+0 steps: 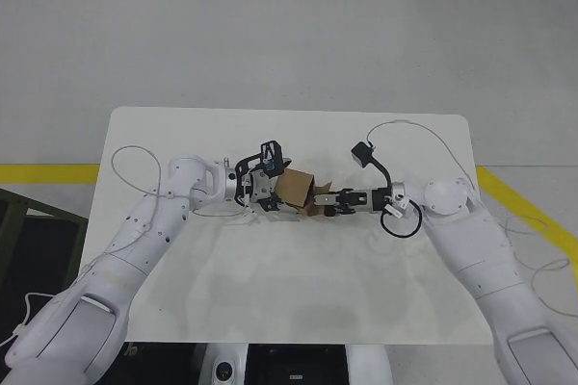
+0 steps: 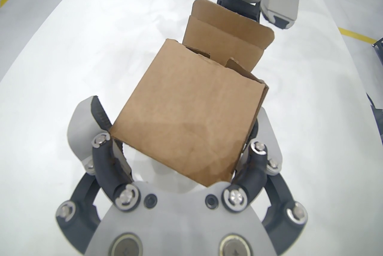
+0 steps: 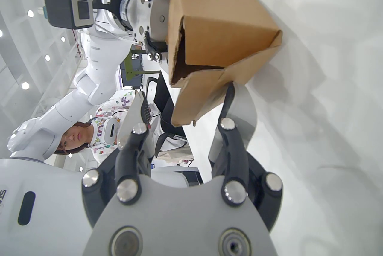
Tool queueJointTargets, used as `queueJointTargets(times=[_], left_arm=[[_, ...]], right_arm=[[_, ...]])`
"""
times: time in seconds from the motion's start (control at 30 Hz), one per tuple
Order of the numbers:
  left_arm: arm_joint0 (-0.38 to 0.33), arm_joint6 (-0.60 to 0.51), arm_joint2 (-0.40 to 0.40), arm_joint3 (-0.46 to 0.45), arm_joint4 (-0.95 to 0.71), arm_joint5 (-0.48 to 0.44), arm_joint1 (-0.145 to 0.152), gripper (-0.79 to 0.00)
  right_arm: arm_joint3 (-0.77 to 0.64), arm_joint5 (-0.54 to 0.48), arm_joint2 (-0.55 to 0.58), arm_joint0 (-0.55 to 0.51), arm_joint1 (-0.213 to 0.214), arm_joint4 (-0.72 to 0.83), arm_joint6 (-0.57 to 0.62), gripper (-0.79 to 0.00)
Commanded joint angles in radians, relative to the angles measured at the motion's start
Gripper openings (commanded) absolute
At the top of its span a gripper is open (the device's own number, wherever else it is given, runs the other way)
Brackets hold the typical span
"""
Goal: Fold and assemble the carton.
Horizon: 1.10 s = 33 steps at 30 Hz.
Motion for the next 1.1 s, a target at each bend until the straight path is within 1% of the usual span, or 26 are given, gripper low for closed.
queueJointTargets(times=[0.0,0.23,0.3,0.33,0.4,0.43,0.63,0.93,1.07], left_arm=[[-0.001,-0.003,0.001,0.000,0.001,0.000,0.000,0.000],[-0.002,-0.011,0.001,0.000,-0.002,0.000,0.000,0.000],[-0.002,-0.013,0.002,0.001,-0.003,0.000,0.000,0.000],[-0.003,-0.014,0.002,0.002,-0.005,0.000,0.000,0.000],[-0.004,-0.016,0.003,0.004,-0.005,0.000,0.000,0.000],[-0.003,-0.017,0.004,0.005,-0.006,0.000,0.000,0.000],[-0.003,-0.020,0.009,0.007,-0.013,0.000,-0.001,0.000],[-0.007,-0.023,0.010,0.011,-0.018,0.000,0.001,0.000],[-0.007,-0.024,0.009,0.010,-0.018,0.000,0.003,0.000]], right_arm=[[0.002,-0.003,-0.012,0.009,-0.005,0.004,0.003,-0.317],[0.034,-0.025,-0.049,0.041,-0.023,0.028,-0.004,-0.305],[0.050,-0.034,-0.049,0.047,-0.025,0.039,-0.007,-0.320],[0.058,-0.039,-0.049,0.049,-0.026,0.043,-0.006,-0.351],[0.076,-0.045,-0.045,0.050,-0.027,0.054,-0.006,-0.369],[0.082,-0.049,-0.043,0.050,-0.027,0.064,-0.007,-0.397],[0.116,-0.062,-0.043,0.049,-0.032,0.095,-0.001,-0.431],[0.154,-0.070,-0.061,0.063,-0.045,0.122,0.007,-0.529],[0.170,-0.064,-0.073,0.077,-0.050,0.097,0.007,-0.539]])
